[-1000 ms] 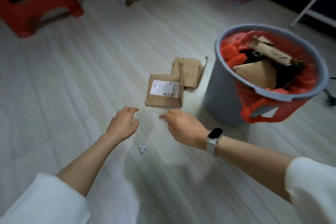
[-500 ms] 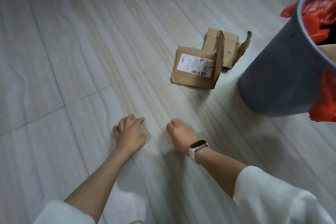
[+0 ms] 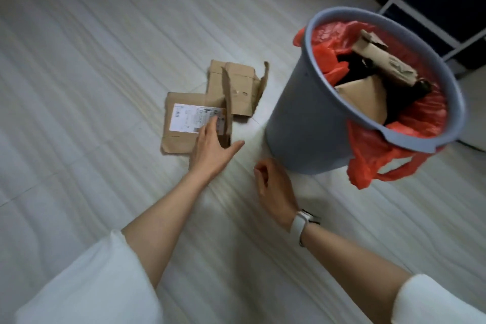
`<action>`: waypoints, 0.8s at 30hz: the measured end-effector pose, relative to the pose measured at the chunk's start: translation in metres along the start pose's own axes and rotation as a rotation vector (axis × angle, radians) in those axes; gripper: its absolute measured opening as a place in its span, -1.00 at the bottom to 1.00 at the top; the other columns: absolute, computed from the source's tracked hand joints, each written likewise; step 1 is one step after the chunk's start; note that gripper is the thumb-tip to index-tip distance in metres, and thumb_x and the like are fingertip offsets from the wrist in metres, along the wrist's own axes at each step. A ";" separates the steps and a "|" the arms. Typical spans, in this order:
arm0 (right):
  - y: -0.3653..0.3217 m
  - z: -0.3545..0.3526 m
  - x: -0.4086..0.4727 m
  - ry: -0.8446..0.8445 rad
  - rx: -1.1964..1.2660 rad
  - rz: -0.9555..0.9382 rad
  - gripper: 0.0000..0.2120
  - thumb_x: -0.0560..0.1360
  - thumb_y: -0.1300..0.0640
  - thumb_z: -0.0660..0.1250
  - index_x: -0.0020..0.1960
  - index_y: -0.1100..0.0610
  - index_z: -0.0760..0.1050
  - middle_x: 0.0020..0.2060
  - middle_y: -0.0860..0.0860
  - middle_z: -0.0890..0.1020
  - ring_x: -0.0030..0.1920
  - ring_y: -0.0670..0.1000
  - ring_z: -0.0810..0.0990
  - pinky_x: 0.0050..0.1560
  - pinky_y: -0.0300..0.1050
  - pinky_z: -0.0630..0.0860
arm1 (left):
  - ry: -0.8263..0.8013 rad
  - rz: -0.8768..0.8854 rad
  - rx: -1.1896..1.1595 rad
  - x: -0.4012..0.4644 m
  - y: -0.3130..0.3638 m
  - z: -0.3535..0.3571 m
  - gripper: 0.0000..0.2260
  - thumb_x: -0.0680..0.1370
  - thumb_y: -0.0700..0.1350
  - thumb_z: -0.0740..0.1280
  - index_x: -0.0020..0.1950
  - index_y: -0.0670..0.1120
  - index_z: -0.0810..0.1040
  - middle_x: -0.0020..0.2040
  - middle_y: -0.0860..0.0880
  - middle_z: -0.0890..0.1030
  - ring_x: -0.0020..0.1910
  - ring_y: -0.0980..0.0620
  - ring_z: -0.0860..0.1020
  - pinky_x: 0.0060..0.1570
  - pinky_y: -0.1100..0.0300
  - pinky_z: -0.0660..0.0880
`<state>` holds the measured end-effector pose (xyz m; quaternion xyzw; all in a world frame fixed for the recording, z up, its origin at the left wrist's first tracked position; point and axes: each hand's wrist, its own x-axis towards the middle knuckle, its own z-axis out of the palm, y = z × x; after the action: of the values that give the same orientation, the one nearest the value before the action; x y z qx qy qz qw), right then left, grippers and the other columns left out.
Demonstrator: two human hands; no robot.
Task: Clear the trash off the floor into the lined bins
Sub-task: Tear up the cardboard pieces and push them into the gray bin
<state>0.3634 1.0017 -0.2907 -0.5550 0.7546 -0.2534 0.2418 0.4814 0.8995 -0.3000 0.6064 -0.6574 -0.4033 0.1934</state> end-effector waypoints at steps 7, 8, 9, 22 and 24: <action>-0.007 -0.006 0.014 -0.029 0.236 0.267 -0.83 0.56 0.27 0.03 0.00 0.14 0.39 -0.11 0.03 0.48 -0.10 0.01 0.45 -0.12 -0.19 0.34 | 0.256 -0.185 -0.663 -0.015 0.002 -0.027 -0.93 0.54 -0.20 0.27 -0.12 -0.06 0.48 -0.12 -0.03 0.58 -0.15 0.07 0.56 -0.05 0.04 0.58; -0.016 -0.005 0.019 -0.039 0.264 0.296 -0.79 0.57 0.25 0.01 0.04 0.14 0.41 -0.08 0.01 0.45 -0.06 -0.01 0.43 -0.10 -0.19 0.33 | 0.280 -0.177 -0.671 -0.021 0.000 -0.039 -0.94 0.54 -0.21 0.27 -0.07 -0.07 0.49 -0.09 -0.03 0.58 -0.11 0.05 0.57 -0.03 0.07 0.56; -0.026 -0.004 0.024 -0.063 0.305 0.335 -0.75 0.58 0.20 0.00 0.11 0.17 0.43 -0.06 0.00 0.42 -0.03 -0.01 0.40 -0.09 -0.17 0.35 | 0.290 -0.157 -0.679 -0.027 -0.004 -0.048 -0.94 0.54 -0.22 0.28 -0.07 -0.06 0.50 -0.07 -0.03 0.58 -0.06 0.01 0.58 -0.02 0.09 0.55; -0.160 -0.041 0.052 -0.184 1.090 0.089 -0.90 0.53 0.15 0.26 -0.09 -0.01 0.51 -0.06 -0.04 0.64 0.05 0.01 0.61 0.16 0.02 0.53 | 0.323 -0.157 -0.679 -0.068 0.037 -0.129 -0.64 0.47 -0.10 0.40 0.23 -0.06 0.42 -0.22 0.01 0.53 -0.27 0.12 0.51 -0.27 0.26 0.39; -0.174 -0.068 0.059 -0.118 1.018 0.056 -0.88 0.54 0.15 0.25 -0.14 -0.01 0.51 -0.14 -0.05 0.64 0.00 0.05 0.62 0.07 0.05 0.57 | 0.351 -0.102 -0.552 -0.061 0.056 -0.136 -0.57 0.43 -0.01 0.43 0.26 0.05 0.42 -0.05 -0.01 0.46 -0.07 0.08 0.48 -0.17 0.27 0.38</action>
<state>0.4281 0.9080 -0.1306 -0.3598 0.5352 -0.5502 0.5304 0.5578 0.9139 -0.1613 0.6234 -0.4487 -0.4649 0.4403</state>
